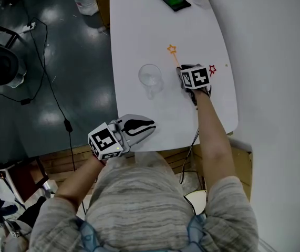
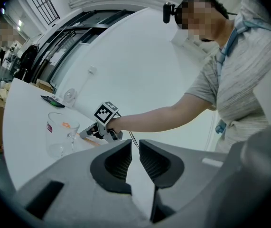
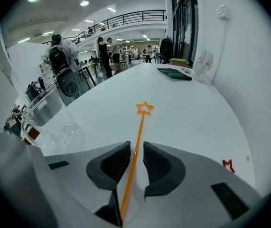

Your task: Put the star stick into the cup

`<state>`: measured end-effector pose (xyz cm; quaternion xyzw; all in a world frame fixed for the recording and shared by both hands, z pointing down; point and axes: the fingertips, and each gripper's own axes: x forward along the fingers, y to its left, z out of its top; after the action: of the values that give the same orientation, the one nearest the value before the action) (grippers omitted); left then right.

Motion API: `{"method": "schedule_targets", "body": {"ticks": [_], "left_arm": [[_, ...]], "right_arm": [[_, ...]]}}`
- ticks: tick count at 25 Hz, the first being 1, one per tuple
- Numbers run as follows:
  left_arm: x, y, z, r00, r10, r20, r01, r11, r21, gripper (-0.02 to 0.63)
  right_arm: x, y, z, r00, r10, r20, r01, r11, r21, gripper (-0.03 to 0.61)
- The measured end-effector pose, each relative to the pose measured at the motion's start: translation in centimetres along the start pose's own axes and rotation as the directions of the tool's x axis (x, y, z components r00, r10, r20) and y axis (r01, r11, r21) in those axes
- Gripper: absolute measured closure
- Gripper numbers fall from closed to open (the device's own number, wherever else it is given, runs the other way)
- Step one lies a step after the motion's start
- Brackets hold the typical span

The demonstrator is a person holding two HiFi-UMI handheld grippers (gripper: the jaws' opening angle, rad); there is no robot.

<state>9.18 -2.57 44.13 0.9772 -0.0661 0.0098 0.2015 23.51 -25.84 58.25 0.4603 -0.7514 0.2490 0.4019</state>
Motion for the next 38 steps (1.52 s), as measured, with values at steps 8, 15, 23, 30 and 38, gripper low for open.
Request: {"method": "schedule_targets", "body": {"ticks": [8,15,23,30,38], "left_arm": [[0.2,-0.6,-0.5,1.0,-0.021,-0.012,0.021,1.0,-0.008,0.555],[0.1,-0.9,-0.3,1.0,-0.022,-0.008,0.022,1.0,-0.003,0.555],[-0.4,-1.0,-0.7,1.0,-0.005,-0.005,0.005,1.0,-0.001,0.555],[-0.5,-0.9,-0.7,1.0,0.004,0.005,-0.004,1.0,0.006,0.555],[-0.6,-1.2,-0.5,1.0,0.008,0.013,-0.009,1.0,0.017,0.555]], "right_arm": [[0.0,0.1,0.1,1.0,0.003,-0.015,-0.003,1.0,0.013,0.508],[0.0,0.3,0.0,0.999,-0.04,-0.034,0.04,0.999,-0.012,0.558],[-0.6,1.3,0.5,0.998,-0.04,0.051,0.04,0.999,-0.016,0.56],[-3.4,3.3,4.0,0.982,0.001,0.189,0.0,1.0,-0.006,0.56],[-10.3,6.0,10.8,0.87,0.051,0.49,-0.085,0.995,0.047,0.56]]}}
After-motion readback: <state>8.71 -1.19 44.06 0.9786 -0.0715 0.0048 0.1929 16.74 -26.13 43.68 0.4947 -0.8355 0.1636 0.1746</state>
